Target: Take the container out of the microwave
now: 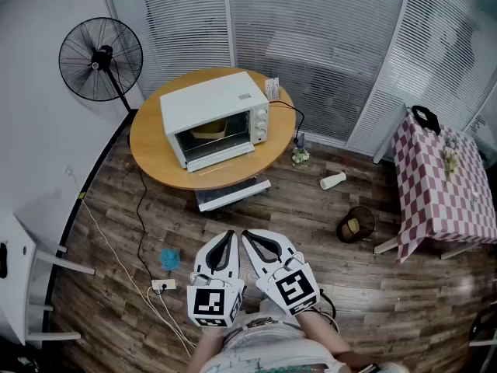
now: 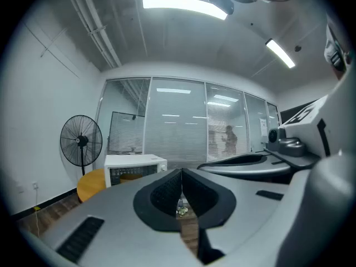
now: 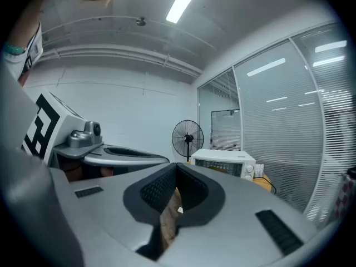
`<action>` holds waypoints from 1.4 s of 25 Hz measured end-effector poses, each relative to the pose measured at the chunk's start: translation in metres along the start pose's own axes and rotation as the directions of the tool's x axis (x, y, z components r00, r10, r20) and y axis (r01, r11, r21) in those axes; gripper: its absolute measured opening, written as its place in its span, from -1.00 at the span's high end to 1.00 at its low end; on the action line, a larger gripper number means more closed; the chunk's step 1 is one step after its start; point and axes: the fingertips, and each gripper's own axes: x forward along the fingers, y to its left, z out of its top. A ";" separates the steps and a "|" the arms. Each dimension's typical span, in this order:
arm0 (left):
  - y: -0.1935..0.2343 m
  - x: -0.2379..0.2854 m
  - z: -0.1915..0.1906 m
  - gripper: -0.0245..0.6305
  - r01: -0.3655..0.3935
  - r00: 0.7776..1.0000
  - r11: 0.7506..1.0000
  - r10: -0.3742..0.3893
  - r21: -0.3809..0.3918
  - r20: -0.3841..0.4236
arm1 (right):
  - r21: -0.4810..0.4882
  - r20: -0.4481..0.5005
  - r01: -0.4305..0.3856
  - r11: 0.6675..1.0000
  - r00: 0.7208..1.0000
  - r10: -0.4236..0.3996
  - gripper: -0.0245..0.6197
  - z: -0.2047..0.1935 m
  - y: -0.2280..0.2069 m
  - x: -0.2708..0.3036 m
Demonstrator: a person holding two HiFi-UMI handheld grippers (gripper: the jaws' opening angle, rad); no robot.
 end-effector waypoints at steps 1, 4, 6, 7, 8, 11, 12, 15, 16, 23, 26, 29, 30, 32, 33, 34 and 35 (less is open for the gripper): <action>-0.001 0.002 0.000 0.88 -0.002 1.000 1.000 0.002 -0.002 -0.001 | 0.005 0.000 -0.007 1.000 1.000 0.007 0.95 0.001 -0.001 0.000; -0.005 0.008 0.000 0.88 -0.007 1.000 1.000 0.007 -0.007 -0.004 | 0.011 0.003 -0.019 1.000 1.000 0.019 0.95 0.002 -0.006 -0.002; -0.009 0.013 0.000 0.88 -0.010 1.000 1.000 0.010 -0.010 -0.004 | 0.009 0.000 -0.020 1.000 1.000 0.020 0.95 0.001 -0.013 -0.004; -0.011 0.016 0.000 0.88 -0.012 1.000 1.000 0.012 -0.008 -0.004 | 0.007 -0.003 -0.023 1.000 1.000 0.023 0.95 0.000 -0.016 -0.005; -0.013 0.019 -0.001 0.88 -0.017 1.000 1.000 0.017 -0.005 -0.004 | 0.005 -0.003 -0.029 1.000 1.000 0.029 0.95 0.000 -0.018 -0.006; -0.018 0.026 -0.002 0.88 -0.033 0.999 0.999 0.033 -0.003 -0.005 | 0.002 0.005 -0.045 0.999 0.999 0.045 0.95 -0.003 -0.027 -0.008; -0.020 0.029 -0.002 0.88 -0.040 0.999 0.999 0.040 -0.003 -0.005 | -0.002 0.004 -0.047 0.999 0.999 0.047 0.95 -0.004 -0.031 -0.009; -0.026 0.036 -0.006 0.88 -0.066 0.998 0.998 0.066 0.008 -0.018 | -0.051 -0.017 -0.058 0.997 0.998 0.057 0.95 -0.008 -0.039 -0.012; -0.027 0.037 -0.008 0.88 -0.074 0.997 0.997 0.074 0.008 -0.022 | -0.066 -0.024 -0.063 0.996 0.998 0.062 0.95 -0.010 -0.040 -0.013; -0.020 0.043 -0.015 0.88 -0.109 0.993 0.994 0.109 -0.003 -0.042 | -0.048 0.003 -0.102 0.994 0.995 0.103 0.95 -0.012 -0.045 -0.002; -0.013 0.048 -0.017 0.88 -0.109 0.993 0.994 0.109 -0.010 -0.048 | -0.033 -0.010 -0.094 0.995 0.996 0.094 0.95 -0.012 -0.049 0.005; -0.006 0.058 -0.018 0.88 -0.098 0.994 0.995 0.097 -0.014 -0.049 | -0.024 -0.016 -0.080 0.997 0.997 0.079 0.95 -0.014 -0.058 0.014; -0.003 0.063 -0.018 0.88 -0.093 0.995 0.996 0.092 -0.014 -0.049 | -0.021 -0.017 -0.074 0.997 0.997 0.074 0.95 -0.014 -0.062 0.018; 0.004 0.073 -0.016 0.88 -0.081 0.996 0.997 0.080 -0.009 -0.046 | -0.014 -0.019 -0.059 0.998 0.998 0.059 0.95 -0.014 -0.070 0.027; 0.008 0.079 -0.014 0.88 -0.073 0.996 0.997 0.072 -0.004 -0.044 | -0.012 -0.019 -0.050 0.999 0.999 0.050 0.95 -0.014 -0.075 0.032; 0.012 0.086 -0.013 0.88 -0.062 0.997 0.998 0.062 0.001 -0.041 | -0.010 -0.019 -0.041 0.999 0.999 0.041 0.95 -0.013 -0.079 0.038; 0.016 0.093 -0.011 0.88 -0.049 0.998 0.999 0.050 0.004 -0.038 | -0.010 -0.018 -0.032 0.999 0.999 0.032 0.95 -0.012 -0.083 0.045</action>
